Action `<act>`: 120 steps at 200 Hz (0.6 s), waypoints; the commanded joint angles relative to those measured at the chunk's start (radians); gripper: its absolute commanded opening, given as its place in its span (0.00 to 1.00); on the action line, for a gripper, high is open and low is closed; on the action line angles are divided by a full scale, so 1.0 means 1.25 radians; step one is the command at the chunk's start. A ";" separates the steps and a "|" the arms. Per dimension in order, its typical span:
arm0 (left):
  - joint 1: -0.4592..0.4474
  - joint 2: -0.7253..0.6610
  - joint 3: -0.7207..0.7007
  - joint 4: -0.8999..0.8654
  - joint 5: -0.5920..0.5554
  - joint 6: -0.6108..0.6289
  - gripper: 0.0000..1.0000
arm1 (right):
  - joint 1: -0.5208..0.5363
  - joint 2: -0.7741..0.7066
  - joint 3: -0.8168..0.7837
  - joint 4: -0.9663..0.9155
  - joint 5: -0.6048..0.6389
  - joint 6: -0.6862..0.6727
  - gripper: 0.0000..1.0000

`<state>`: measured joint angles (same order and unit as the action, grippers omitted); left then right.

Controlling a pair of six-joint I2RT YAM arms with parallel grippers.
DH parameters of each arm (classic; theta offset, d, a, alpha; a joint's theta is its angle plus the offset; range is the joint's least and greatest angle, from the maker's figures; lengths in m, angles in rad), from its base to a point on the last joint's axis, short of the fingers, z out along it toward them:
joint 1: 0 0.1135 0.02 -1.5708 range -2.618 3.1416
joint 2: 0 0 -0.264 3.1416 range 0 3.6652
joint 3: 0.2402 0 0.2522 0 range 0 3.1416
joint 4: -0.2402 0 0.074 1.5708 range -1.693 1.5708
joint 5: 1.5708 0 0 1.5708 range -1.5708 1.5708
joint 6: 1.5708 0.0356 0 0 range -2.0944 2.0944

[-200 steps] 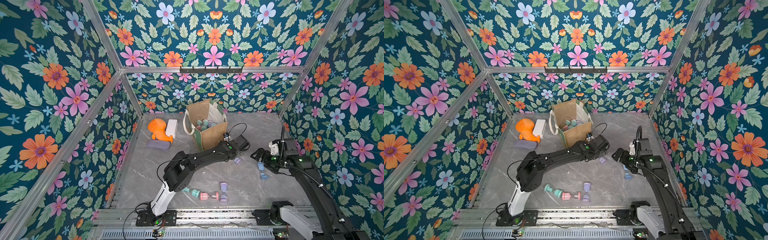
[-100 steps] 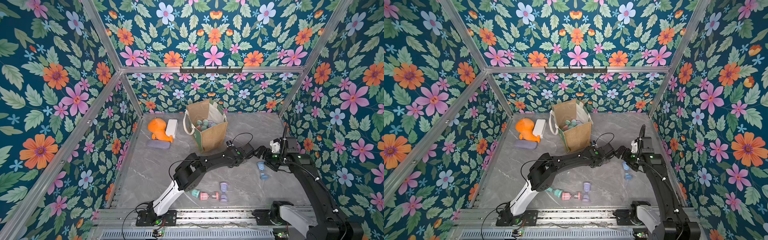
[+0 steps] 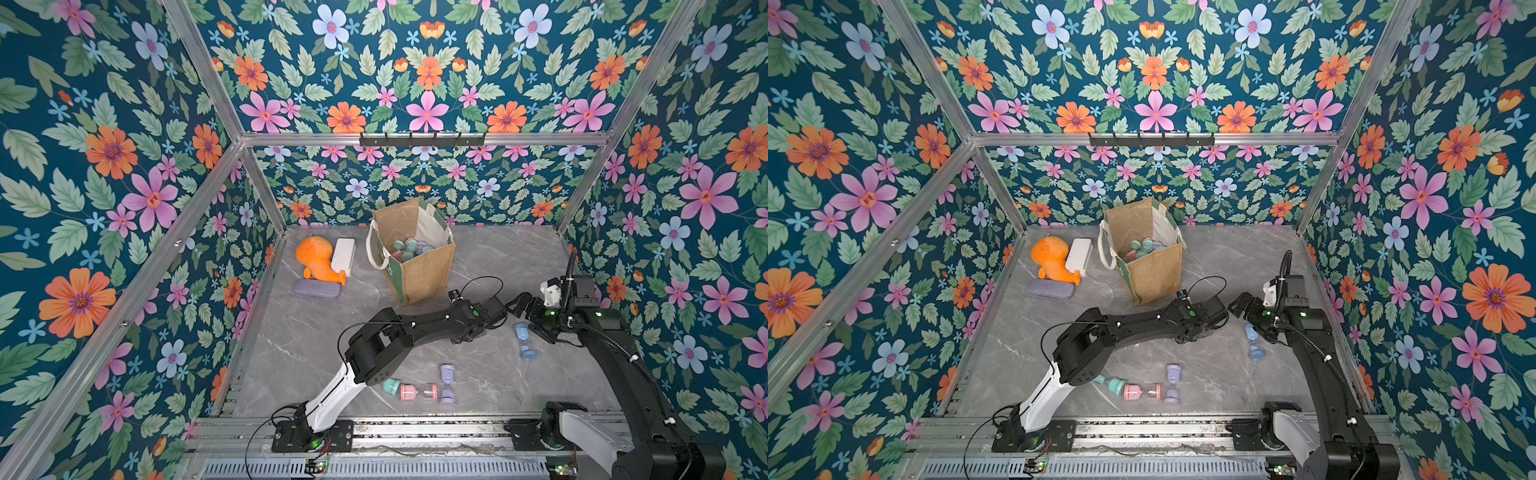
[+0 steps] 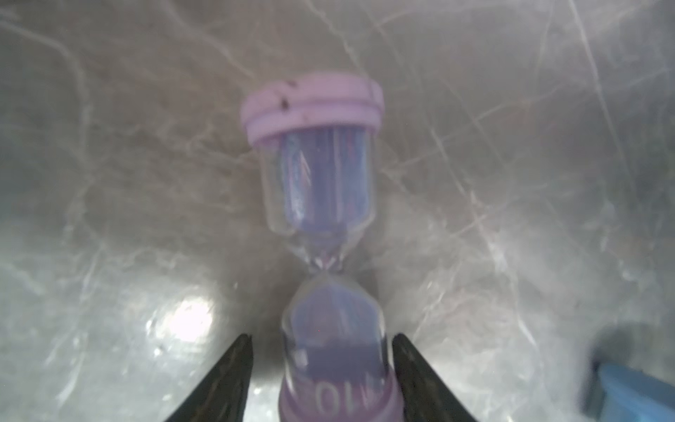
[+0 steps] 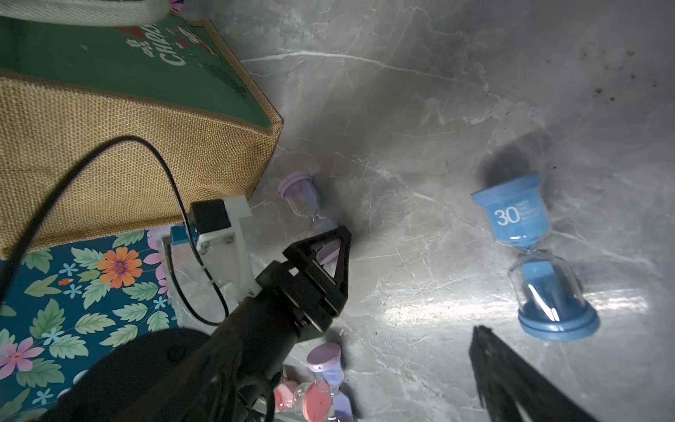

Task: Put the hourglass into the canvas bag
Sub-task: Pick up the hourglass from the center of the board.

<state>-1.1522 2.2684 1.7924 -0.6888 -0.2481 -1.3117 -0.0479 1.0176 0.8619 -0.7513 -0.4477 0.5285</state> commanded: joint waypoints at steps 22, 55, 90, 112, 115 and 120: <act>-0.007 0.000 -0.009 -0.010 -0.011 -0.004 0.59 | 0.001 -0.007 -0.004 0.015 -0.016 0.008 0.99; -0.005 0.006 -0.002 -0.006 -0.019 -0.004 0.56 | 0.000 -0.010 0.000 0.008 -0.013 0.007 0.99; -0.004 0.009 -0.003 -0.004 -0.015 -0.005 0.51 | 0.000 -0.014 0.003 0.008 -0.017 0.009 0.99; 0.000 -0.010 -0.027 0.017 -0.018 -0.009 0.46 | 0.001 -0.015 0.005 0.010 -0.021 0.009 0.99; 0.000 -0.013 -0.031 0.020 -0.018 -0.010 0.45 | 0.001 -0.015 0.007 0.009 -0.022 0.009 0.99; 0.001 -0.019 -0.035 0.024 -0.020 -0.012 0.44 | 0.000 -0.015 0.008 0.008 -0.023 0.008 0.99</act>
<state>-1.1561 2.2684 1.7702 -0.6701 -0.2611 -1.3128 -0.0479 1.0019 0.8616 -0.7380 -0.4641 0.5297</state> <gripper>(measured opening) 0.463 0.993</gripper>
